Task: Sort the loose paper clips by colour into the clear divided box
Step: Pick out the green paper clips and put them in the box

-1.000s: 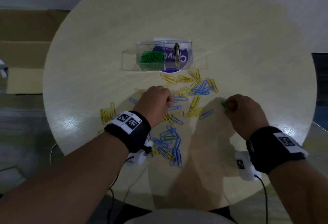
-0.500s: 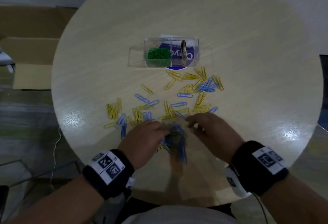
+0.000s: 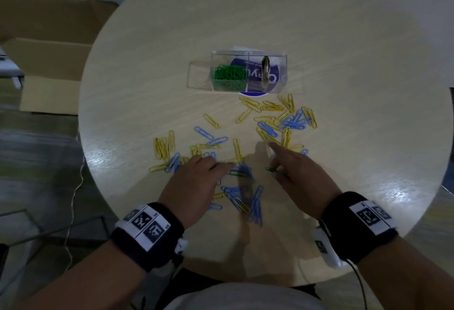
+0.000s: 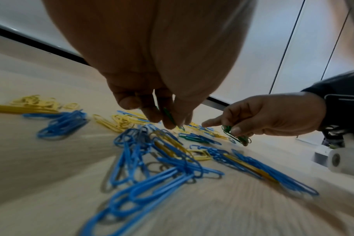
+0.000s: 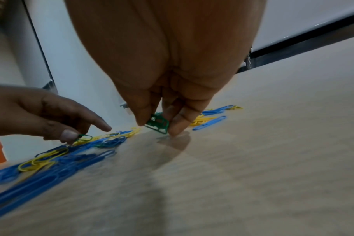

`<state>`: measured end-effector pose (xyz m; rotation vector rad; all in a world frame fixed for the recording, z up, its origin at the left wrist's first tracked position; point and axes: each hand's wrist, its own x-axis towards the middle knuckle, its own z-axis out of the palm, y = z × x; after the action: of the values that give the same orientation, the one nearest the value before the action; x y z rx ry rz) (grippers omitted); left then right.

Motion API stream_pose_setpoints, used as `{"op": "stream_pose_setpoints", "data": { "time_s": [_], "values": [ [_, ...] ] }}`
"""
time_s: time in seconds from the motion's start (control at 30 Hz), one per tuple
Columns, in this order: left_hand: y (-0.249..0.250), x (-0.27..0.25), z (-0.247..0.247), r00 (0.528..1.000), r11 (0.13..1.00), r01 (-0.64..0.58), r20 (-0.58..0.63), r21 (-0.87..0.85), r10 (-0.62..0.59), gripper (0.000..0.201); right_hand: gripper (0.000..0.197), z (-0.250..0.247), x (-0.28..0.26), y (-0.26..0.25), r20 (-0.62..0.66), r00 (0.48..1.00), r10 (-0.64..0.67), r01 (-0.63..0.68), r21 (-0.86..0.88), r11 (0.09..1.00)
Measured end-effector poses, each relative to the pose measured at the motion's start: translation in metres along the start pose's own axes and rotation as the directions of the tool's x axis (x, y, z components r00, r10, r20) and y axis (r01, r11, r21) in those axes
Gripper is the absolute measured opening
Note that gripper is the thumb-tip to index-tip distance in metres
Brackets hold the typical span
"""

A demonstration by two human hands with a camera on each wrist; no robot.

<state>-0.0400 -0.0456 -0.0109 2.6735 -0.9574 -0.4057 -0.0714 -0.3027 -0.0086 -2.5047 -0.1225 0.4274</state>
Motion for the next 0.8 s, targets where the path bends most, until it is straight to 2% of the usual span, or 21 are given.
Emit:
{"op": "stream_pose_setpoints", "data": {
  "time_s": [0.07, 0.17, 0.27, 0.37, 0.47, 0.57, 0.7, 0.8],
  "values": [
    [0.002, 0.005, 0.001, 1.000, 1.000, -0.008, 0.018, 0.010, 0.008, 0.061, 0.022, -0.001, -0.006, -0.001, -0.026, 0.999, -0.041, 0.041, -0.002, 0.999],
    [0.001, 0.015, 0.001, 0.998, 0.999, 0.024, 0.049, 0.049, -0.026, 0.063, 0.038, 0.004, -0.016, -0.002, 0.029, 0.996, -0.082, 0.082, 0.006, 0.997],
    [-0.002, 0.023, -0.003, 0.999, 0.999, 0.044, 0.011, 0.027, -0.044, 0.060, 0.029, 0.008, -0.023, 0.001, 0.043, 0.998, -0.048, 0.048, 0.009, 0.999],
    [-0.003, 0.026, -0.002, 0.993, 0.994, 0.072, -0.089, -0.077, -0.079, 0.040, 0.017, 0.011, -0.029, 0.004, -0.005, 0.999, -0.047, 0.048, 0.071, 0.996],
    [-0.002, 0.027, 0.009, 0.990, 0.994, -0.050, -0.135, -0.101, 0.037, 0.027, 0.009, 0.013, -0.031, 0.005, -0.088, 0.996, -0.029, 0.042, 0.145, 0.989],
    [-0.006, 0.029, 0.016, 0.988, 0.990, -0.143, -0.068, -0.014, 0.142, 0.025, 0.006, 0.008, -0.028, 0.010, -0.146, 0.989, 0.007, 0.018, 0.166, 0.986],
    [-0.011, 0.026, 0.014, 0.985, 0.985, -0.172, -0.005, 0.007, 0.172, 0.019, 0.013, -0.009, -0.014, 0.019, -0.244, 0.966, 0.088, -0.055, 0.138, 0.989],
    [-0.009, 0.027, 0.009, 0.985, 0.985, -0.172, 0.024, 0.035, 0.171, 0.011, 0.013, -0.018, 0.005, 0.024, -0.224, 0.967, 0.124, -0.108, 0.081, 0.991]
  ]
}}
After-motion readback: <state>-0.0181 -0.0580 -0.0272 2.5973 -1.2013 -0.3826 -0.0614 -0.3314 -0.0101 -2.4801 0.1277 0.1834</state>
